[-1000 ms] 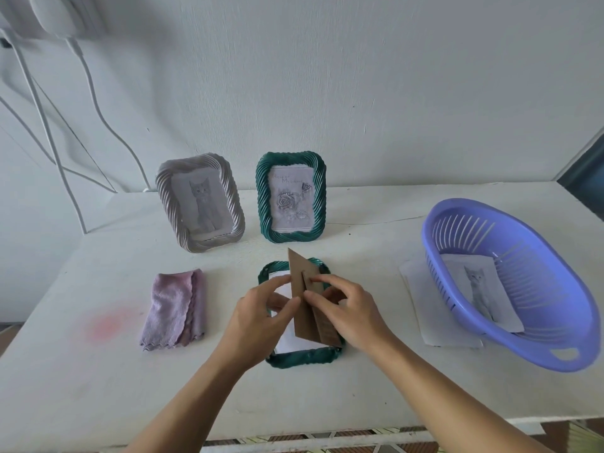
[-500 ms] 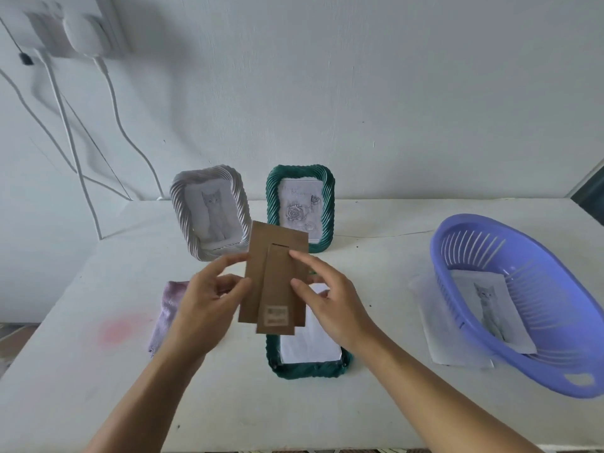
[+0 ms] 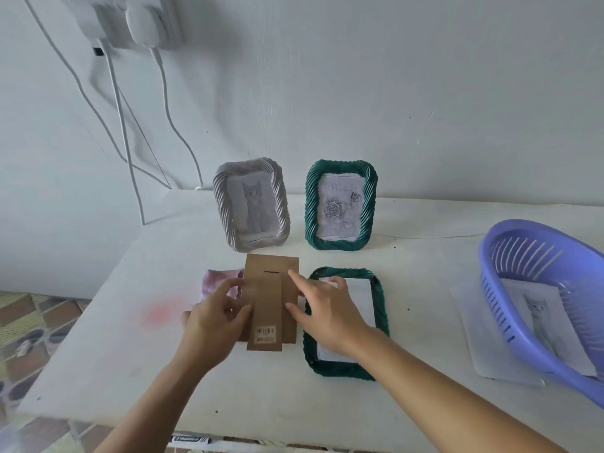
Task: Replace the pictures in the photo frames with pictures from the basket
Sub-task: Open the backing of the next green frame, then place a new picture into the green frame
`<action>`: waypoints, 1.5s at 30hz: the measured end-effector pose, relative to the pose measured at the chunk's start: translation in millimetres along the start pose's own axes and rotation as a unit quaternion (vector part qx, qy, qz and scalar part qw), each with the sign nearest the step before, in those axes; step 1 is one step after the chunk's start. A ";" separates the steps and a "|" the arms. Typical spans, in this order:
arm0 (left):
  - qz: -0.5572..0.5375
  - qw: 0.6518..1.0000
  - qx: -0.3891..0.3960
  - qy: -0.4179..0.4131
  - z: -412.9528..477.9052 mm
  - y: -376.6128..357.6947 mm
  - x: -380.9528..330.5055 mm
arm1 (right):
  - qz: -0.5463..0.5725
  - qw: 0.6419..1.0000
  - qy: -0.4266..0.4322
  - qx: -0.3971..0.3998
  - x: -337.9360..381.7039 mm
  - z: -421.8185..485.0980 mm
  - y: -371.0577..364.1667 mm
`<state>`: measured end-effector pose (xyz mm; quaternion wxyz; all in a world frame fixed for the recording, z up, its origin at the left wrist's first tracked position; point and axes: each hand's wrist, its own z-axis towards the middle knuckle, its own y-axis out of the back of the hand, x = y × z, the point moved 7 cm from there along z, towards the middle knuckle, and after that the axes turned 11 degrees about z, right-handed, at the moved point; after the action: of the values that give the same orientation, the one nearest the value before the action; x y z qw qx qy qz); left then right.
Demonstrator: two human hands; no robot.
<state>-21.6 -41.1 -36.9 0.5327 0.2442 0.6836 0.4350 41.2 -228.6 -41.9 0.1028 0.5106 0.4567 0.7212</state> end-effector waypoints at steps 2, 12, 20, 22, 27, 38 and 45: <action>0.025 0.999 -0.022 -0.008 0.7 -3.1 0.2 | -0.024 1.000 0.010 -0.015 -4.0 -0.8 -1.5; 0.116 0.989 -0.046 -0.074 5.9 -19.1 -4.3 | -0.131 0.990 0.023 -0.048 -15.8 -1.9 -9.2; 0.172 0.973 -0.072 -0.135 7.9 -31.9 -4.9 | -0.115 0.992 0.028 -0.051 -24.3 -1.9 -12.7; 0.186 0.968 -0.081 -0.147 7.0 -31.0 -8.9 | -0.113 0.992 0.028 -0.050 -25.0 -1.5 -11.2; 0.201 0.961 -0.090 -0.168 6.1 -31.8 -19.1 | -0.097 0.994 0.039 -0.037 -26.1 -1.9 -9.2; 0.157 0.963 -0.064 -0.207 3.1 -35.7 -76.2 | 0.054 0.988 0.047 -0.140 -34.0 -23.8 41.9; 0.147 0.954 0.007 -0.261 10.6 -79.8 -129.4 | 0.035 0.973 -0.052 -0.222 -90.0 -68.7 92.8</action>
<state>39.2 -180.7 -39.0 0.6211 0.4510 0.4800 0.4247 54.9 -374.1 -33.1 0.2124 0.5273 0.2609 0.7802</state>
